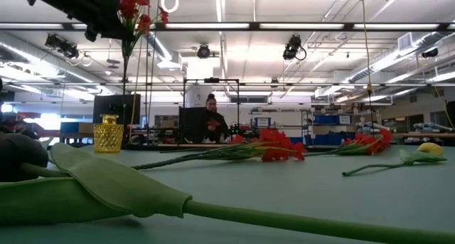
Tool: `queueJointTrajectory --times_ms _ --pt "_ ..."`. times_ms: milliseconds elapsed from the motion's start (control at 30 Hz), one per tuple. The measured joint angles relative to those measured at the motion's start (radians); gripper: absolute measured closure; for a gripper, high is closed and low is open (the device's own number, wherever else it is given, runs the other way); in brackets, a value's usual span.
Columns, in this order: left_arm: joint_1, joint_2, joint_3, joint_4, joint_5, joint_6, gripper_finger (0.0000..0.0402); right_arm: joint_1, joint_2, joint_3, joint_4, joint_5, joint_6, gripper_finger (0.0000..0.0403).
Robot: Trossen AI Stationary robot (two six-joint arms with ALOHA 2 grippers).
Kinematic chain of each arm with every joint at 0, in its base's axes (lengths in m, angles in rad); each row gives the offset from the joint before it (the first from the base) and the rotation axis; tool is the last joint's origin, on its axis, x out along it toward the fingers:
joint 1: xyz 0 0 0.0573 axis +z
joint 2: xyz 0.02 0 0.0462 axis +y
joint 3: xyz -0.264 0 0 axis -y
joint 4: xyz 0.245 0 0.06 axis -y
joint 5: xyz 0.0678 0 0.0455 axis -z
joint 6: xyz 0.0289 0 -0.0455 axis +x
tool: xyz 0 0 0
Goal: Sort flowers into vase by color
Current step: Put the orange flowers into the yellow vase
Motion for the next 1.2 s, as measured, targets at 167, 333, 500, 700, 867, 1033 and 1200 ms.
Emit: queueJointTrajectory --times_ms 167,333,500,700,867,1033,1200 --pt "0.0 0.0 0.0 0.007 0.0 -0.007 0.0382 0.0 0.0 0.0 0.0 -0.001 0.0 0.036" --pt "0.0 0.0 0.0 0.017 0.001 -0.015 0.0382 0.0 0.0 0.0 0.0 -0.001 -0.001 0.036" --pt "0.01 -0.018 -0.02 0.016 -0.017 -0.06 0.0382 0.0 0.0 0.0 0.0 -0.001 -0.001 0.0361" --pt "0.032 -0.112 -0.136 0.056 -0.018 -0.094 0.0385 0.0 0.0 0.0 0.0 -0.001 -0.001 0.0361" --pt "0.032 -0.136 -0.094 0.064 -0.087 -0.082 0.0386 0.0 0.0 0.0 0.0 -0.001 -0.001 0.0361" --pt "0.033 -0.128 -0.084 0.054 -0.19 -0.08 0.0387 0.0 0.0 0.0 0.011 -0.001 -0.001 0.0361" --pt "0.032 -0.105 -0.085 0.044 -0.236 -0.093 0.0387 0.0 0.0 0.0 0.03 -0.001 -0.001 0.0361"
